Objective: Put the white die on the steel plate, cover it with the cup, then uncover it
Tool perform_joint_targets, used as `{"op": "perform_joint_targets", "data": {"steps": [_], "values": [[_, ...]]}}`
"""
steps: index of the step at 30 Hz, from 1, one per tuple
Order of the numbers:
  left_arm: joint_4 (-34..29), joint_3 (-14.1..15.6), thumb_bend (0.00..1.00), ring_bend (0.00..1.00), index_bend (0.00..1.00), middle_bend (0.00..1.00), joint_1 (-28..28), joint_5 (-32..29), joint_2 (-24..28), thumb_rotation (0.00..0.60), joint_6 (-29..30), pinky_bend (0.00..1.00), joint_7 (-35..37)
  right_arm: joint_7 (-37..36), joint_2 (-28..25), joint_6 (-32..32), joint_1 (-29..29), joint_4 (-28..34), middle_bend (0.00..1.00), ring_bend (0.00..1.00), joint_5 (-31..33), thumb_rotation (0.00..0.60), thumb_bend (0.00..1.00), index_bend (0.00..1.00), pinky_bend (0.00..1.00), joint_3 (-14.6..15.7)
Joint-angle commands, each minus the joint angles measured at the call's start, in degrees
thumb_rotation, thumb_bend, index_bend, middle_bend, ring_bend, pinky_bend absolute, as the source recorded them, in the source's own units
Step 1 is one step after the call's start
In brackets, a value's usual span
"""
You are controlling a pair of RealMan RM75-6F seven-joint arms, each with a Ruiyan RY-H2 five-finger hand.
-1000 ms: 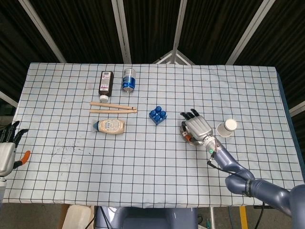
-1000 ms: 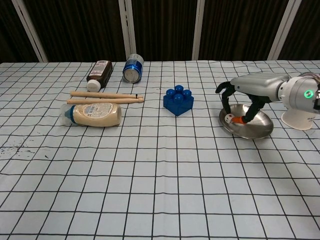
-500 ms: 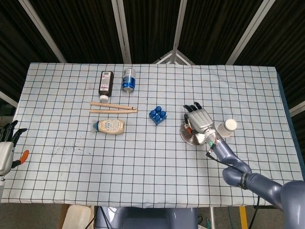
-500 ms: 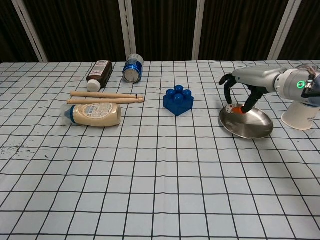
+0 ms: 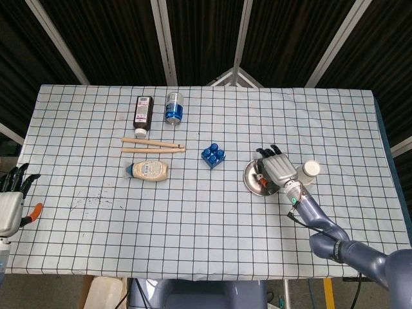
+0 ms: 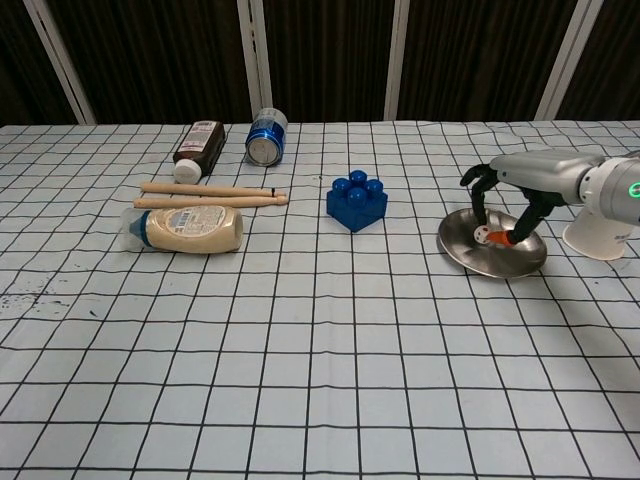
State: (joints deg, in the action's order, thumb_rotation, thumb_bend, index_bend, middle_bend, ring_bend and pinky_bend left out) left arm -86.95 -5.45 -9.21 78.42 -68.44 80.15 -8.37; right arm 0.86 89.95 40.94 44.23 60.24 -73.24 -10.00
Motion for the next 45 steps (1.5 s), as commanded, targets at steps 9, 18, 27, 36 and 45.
{"op": "perform_joint_targets", "data": {"steps": [9, 18, 27, 36, 45], "values": [[0.14, -0.12, 0.47, 0.00, 0.20, 0.00, -0.11, -0.42, -0.14, 0.600, -0.17, 0.10, -0.33, 2.65, 2.04, 2.64, 0.28, -4.31, 0.12, 0.14, 0.01, 0.600, 0.33, 0.23, 0.00, -0.16], [0.12, -0.10, 0.47, 0.00, 0.20, 0.00, 0.02, -0.58, -0.10, 0.600, 0.06, 0.10, -0.56, 6.77, 1.33, 2.54, -0.50, -2.30, 0.11, 0.13, 1.99, 0.600, 0.23, 0.11, 0.00, 0.36], [0.15, -0.09, 0.47, 0.00, 0.20, 0.00, -0.01, -0.60, 0.02, 0.600, -0.06, 0.10, -0.32, 10.70, -6.71, 7.70, -3.14, 7.24, 0.11, 0.13, 4.55, 0.600, 0.22, 0.11, 0.00, -1.59], [-0.13, 0.19, 0.47, 0.00, 0.20, 0.00, 0.05, -0.15, -0.02, 0.600, 0.15, 0.10, -0.42, 12.64, -17.13, 10.33, -6.85, 17.15, 0.11, 0.13, 7.91, 0.600, 0.22, 0.14, 0.00, -2.36], [-0.52, 0.02, 0.47, 0.00, 0.20, 0.00, 0.24, -0.28, -0.11, 0.600, 0.82, 0.10, -1.10, 12.09, -21.18, 7.24, -9.06, 19.11, 0.15, 0.19, 11.30, 0.600, 0.22, 0.16, 0.00, -0.10]]}}
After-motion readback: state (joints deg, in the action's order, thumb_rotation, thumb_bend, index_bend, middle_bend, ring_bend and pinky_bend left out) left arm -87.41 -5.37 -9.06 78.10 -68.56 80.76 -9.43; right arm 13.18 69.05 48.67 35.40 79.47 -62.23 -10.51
